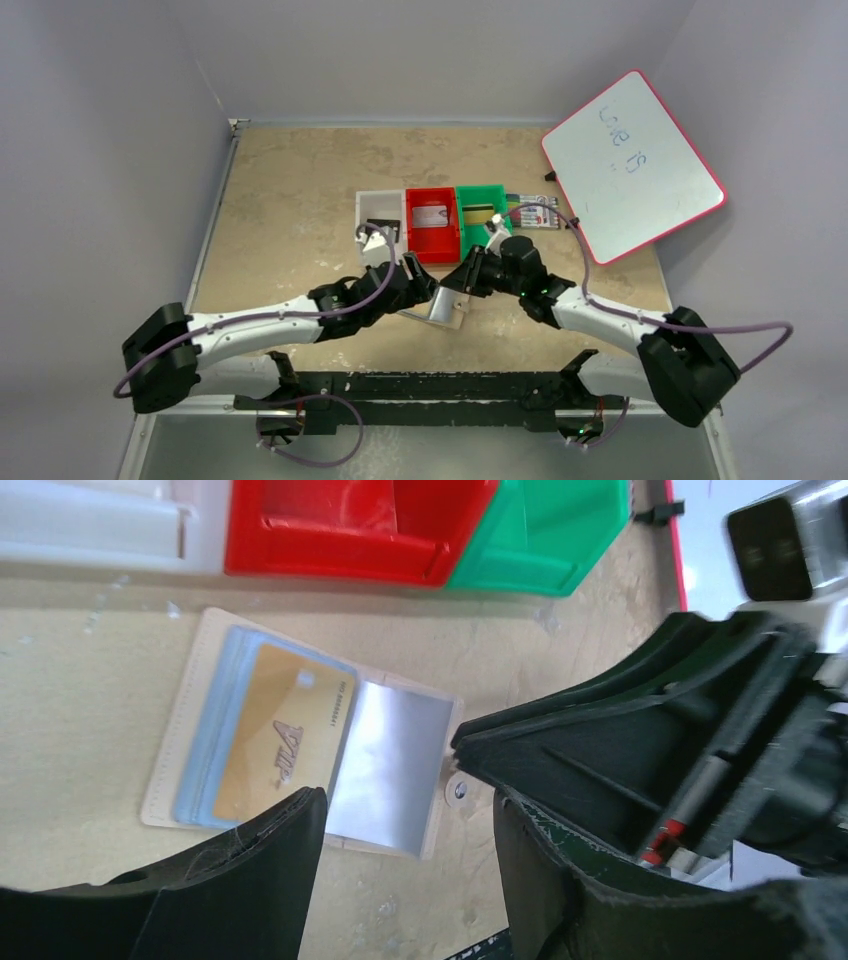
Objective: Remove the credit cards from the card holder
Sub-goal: Remove the credit card from the card holder.
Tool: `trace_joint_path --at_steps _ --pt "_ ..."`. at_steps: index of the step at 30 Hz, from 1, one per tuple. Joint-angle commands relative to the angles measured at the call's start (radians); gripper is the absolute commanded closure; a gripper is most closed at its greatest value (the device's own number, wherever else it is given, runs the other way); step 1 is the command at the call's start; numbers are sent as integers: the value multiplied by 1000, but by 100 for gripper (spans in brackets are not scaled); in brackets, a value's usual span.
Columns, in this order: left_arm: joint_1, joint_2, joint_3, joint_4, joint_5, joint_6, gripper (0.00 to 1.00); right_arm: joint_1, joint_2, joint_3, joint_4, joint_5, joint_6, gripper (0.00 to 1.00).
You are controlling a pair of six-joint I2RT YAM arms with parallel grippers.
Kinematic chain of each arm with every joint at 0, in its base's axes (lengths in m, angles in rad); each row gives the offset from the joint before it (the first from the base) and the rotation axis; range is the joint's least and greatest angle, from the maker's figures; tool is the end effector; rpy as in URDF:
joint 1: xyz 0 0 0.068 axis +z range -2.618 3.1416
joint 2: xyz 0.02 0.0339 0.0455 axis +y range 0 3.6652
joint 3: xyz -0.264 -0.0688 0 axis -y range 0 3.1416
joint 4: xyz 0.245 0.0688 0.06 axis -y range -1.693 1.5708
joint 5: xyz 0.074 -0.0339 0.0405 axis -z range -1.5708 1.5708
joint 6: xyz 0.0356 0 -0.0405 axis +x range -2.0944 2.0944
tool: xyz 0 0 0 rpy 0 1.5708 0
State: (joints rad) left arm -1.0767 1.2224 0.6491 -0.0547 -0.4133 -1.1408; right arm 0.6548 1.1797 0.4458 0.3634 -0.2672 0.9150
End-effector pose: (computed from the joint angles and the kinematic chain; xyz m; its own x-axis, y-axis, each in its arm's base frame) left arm 0.1333 -0.2173 0.2165 -0.7089 -0.4392 -0.5518 0.0186 0.7705 -0.6372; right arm 0.1866 0.1551 0.1988 -0.7954 0.3531 -0.4926 -0.2496 0.5499 0.7971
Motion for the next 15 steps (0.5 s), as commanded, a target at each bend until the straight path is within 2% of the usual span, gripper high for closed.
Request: trace_joint_path --at_steps 1,7,13,15 --pt "-3 -100 -11 -97 -144 -11 37 7 99 55 67 -110 -65 71" --pt "-3 -133 -45 -137 -183 -16 32 12 242 48 27 -86 -125 68" --pt "-1 -52 -41 -120 -178 11 28 11 305 -5 83 -44 -118 67" --pt "3 -6 -21 -119 -173 34 26 11 330 -27 126 -75 -103 67"
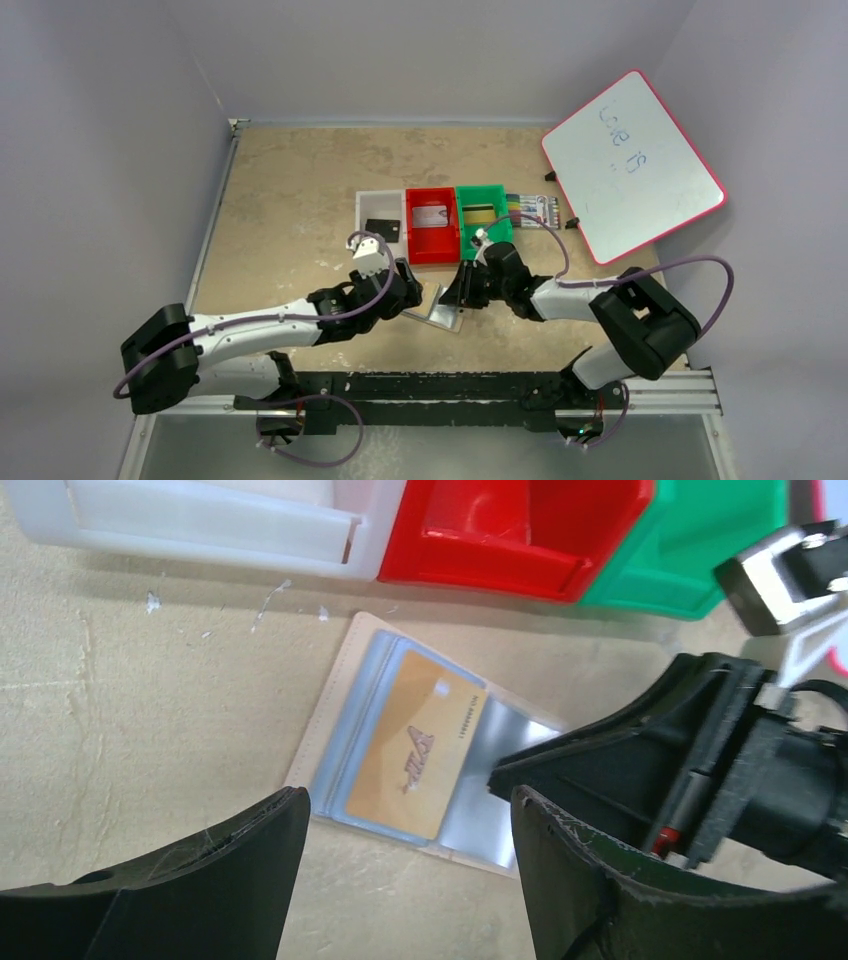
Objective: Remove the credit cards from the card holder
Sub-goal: Remove the credit card from the card holder.
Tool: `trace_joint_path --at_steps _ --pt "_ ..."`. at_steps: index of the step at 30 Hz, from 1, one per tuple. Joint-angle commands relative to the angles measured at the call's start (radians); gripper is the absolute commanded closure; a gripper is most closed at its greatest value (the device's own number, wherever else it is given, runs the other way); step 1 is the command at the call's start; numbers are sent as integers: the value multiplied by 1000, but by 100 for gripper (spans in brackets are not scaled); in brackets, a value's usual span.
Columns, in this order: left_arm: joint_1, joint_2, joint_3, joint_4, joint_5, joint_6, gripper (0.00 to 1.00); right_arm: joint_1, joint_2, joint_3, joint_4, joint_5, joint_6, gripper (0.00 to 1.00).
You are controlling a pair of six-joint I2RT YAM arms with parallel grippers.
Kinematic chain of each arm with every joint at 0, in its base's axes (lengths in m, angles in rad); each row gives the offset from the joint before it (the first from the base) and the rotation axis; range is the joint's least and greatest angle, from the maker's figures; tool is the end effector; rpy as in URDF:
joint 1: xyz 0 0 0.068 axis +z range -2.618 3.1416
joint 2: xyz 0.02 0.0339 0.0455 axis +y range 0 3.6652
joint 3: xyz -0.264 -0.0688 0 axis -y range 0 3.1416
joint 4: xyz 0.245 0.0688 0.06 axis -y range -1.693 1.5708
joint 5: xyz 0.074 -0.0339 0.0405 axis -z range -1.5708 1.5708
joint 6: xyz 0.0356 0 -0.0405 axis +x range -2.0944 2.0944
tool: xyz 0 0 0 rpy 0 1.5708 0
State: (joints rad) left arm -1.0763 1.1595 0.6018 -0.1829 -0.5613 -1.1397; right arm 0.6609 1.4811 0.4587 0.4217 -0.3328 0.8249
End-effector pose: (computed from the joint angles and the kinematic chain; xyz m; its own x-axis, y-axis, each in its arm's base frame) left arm 0.1263 -0.1943 0.2065 -0.6414 -0.4310 -0.6347 -0.0575 0.8520 -0.5205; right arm 0.2013 0.1713 0.1378 -0.8852 0.1911 -0.4242 -0.2104 0.6489 0.7312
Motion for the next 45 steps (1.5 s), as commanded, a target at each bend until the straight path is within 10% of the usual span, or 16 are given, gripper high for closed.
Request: trace_joint_path --at_steps 1,20,30,45 --pt "7 80 37 9 -25 44 26 5 44 -45 93 -31 -13 67" --pt "56 342 114 123 154 183 35 3 103 -5 150 18 48 65" --pt "48 334 -2 228 257 101 67 3 114 -15 240 -36 58 70" --pt "-94 278 -37 239 216 -20 85 3 26 -116 387 -133 159 95"
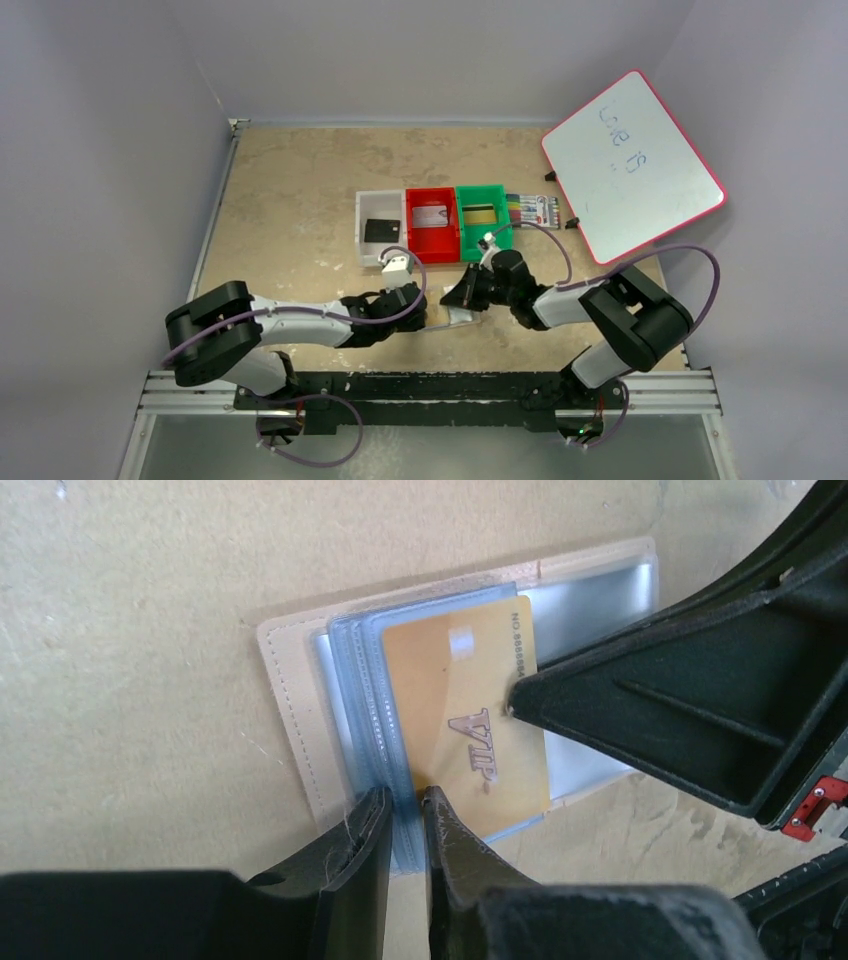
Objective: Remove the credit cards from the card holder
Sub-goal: Remove the credit card from the card holder.
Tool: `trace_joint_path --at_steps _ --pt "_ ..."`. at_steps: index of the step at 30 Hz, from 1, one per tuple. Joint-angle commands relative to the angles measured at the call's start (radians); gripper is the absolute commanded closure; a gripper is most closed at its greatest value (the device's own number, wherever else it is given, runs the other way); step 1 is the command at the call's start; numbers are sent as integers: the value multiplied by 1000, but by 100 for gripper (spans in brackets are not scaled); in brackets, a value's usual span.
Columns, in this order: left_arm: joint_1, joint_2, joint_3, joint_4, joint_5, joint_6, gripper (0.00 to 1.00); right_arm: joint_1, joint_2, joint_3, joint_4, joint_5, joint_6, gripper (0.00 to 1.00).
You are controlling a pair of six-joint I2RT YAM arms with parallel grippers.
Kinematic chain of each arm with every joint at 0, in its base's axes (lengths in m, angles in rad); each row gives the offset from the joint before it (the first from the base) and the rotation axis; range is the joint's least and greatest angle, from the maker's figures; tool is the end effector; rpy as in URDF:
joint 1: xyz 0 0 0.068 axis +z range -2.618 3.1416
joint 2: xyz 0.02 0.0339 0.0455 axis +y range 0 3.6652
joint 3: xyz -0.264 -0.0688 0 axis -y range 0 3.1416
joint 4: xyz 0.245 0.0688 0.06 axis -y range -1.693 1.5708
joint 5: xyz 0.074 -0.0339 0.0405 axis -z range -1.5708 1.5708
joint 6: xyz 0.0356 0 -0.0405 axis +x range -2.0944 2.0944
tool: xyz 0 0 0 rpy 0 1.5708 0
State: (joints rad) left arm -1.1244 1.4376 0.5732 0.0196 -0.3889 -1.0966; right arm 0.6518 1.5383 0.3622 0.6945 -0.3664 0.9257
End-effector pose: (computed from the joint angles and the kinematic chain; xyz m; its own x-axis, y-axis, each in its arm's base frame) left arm 0.1247 -0.2292 0.1478 -0.7933 -0.2494 -0.5554 0.0443 0.8862 -0.4611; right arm 0.1958 0.1655 0.1246 -0.8756 0.2702 -0.4003 -0.1981 0.5550 0.8079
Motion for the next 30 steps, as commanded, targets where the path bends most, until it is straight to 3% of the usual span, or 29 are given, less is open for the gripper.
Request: trace_joint_path --at_steps 1,14,30 --pt "-54 2 -8 32 34 -69 85 12 -35 -31 123 -102 68 96" --pt "-63 10 38 -105 -73 -77 94 8 -142 -86 27 -5 77 99" --pt "-62 16 44 -105 -83 -73 99 -18 -190 -103 -42 3 49 98"
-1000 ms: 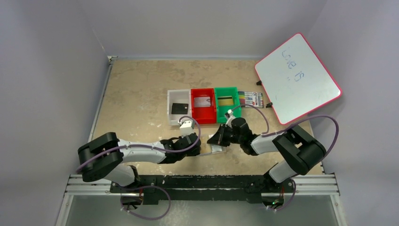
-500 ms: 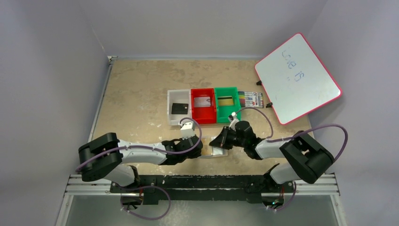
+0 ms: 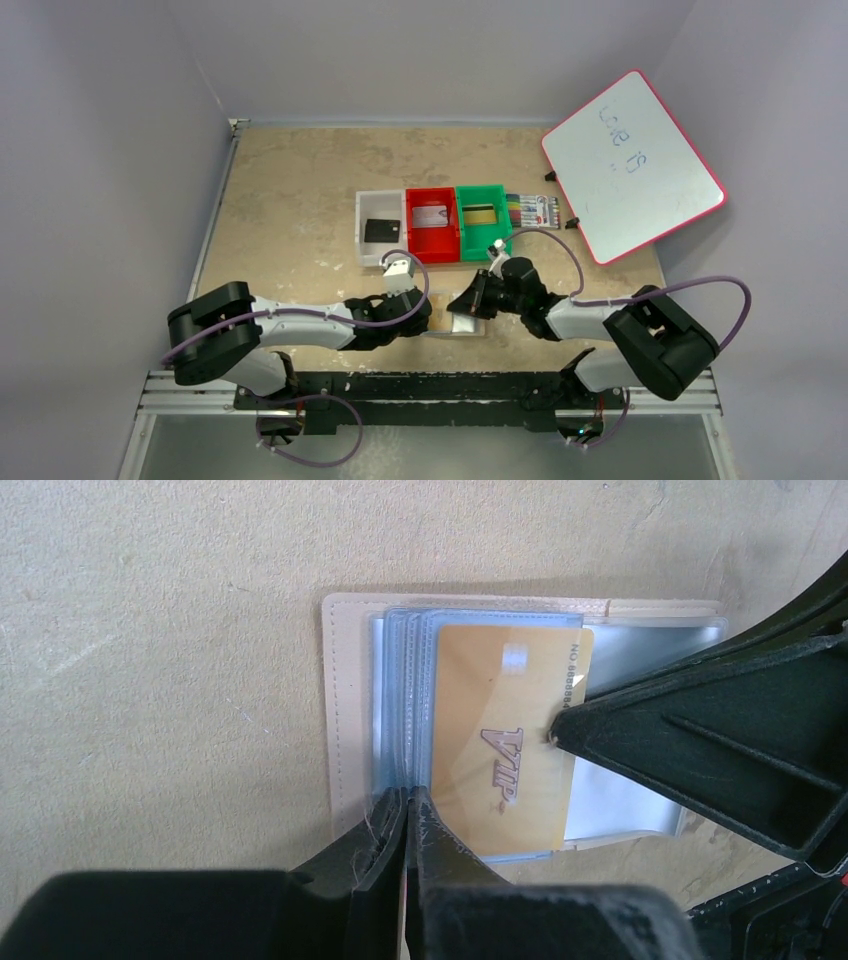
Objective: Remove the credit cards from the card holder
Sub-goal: Remove the credit card from the card holder.
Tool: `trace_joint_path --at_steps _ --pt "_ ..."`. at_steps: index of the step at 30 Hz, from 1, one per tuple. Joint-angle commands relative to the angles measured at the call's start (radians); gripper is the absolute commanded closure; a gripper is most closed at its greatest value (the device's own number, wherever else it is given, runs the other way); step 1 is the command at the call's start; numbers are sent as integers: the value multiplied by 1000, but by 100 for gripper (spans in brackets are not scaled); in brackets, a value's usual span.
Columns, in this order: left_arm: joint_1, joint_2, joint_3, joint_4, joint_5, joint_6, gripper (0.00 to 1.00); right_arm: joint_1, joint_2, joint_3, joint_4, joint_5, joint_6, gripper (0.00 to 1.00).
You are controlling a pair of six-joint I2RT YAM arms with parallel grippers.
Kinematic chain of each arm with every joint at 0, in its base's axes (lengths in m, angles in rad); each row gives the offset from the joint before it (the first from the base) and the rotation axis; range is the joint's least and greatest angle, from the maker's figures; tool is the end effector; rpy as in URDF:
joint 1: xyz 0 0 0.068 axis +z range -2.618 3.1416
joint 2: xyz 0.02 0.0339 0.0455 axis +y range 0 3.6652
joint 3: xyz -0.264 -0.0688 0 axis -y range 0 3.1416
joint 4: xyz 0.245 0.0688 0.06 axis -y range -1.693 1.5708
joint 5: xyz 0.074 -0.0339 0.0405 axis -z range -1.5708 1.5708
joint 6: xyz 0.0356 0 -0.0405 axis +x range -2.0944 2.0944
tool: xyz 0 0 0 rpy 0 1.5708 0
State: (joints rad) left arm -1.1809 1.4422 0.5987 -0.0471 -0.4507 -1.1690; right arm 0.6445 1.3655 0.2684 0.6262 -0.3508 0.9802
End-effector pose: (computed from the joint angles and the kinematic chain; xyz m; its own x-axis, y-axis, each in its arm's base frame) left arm 0.1134 -0.2351 0.1498 -0.7860 -0.2669 -0.5576 0.0129 0.8947 -0.4464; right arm 0.1742 0.1462 0.1326 -0.8739 0.3189 -0.3667 -0.1493 0.5420 0.8270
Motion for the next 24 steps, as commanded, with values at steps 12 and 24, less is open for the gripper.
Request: trace_joint_path --at_steps 12,24 --pt "-6 26 40 -60 -27 13 100 -70 31 -43 138 -113 4 90" --pt "-8 -201 -11 38 -135 27 66 -69 38 -2 90 -78 -54 56"
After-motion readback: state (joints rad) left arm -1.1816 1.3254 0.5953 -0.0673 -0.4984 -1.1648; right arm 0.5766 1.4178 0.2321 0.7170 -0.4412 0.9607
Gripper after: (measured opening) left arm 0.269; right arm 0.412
